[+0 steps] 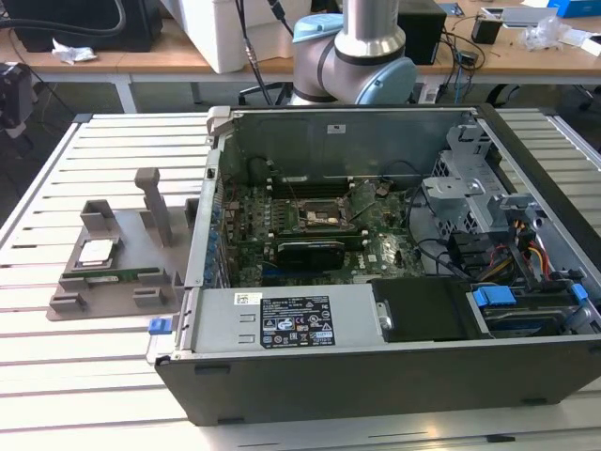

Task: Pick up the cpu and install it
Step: 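Pick up the cpu and move it towards the insertion slot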

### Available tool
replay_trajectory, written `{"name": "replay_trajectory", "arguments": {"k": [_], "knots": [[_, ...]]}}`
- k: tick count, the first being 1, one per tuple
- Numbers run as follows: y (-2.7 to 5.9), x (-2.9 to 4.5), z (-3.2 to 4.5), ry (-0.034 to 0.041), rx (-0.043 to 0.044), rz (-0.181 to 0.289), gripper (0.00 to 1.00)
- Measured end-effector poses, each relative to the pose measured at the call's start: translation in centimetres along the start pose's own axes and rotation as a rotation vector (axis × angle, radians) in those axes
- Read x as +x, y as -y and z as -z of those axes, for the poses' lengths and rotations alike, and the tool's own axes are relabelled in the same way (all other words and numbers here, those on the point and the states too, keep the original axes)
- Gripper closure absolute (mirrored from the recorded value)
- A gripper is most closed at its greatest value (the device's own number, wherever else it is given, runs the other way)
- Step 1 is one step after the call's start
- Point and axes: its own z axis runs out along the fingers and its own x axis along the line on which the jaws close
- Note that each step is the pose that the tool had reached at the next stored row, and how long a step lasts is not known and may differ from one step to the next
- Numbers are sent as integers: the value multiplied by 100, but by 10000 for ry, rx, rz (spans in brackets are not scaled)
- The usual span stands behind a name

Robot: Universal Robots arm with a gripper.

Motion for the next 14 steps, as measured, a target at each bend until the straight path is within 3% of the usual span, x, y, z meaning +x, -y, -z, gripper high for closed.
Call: {"name": "replay_trajectory", "arguments": {"k": [3,6,7,9,11,14], "knots": [[0,1,0,0,1,0,46],[0,3,0,0,5,1,40],[-1,5,1,4,98,14,40],[0,3,0,18,364,164,40],[-3,-5,-1,12,397,555,40],[-2,-10,-13,10,397,570,40]]}}
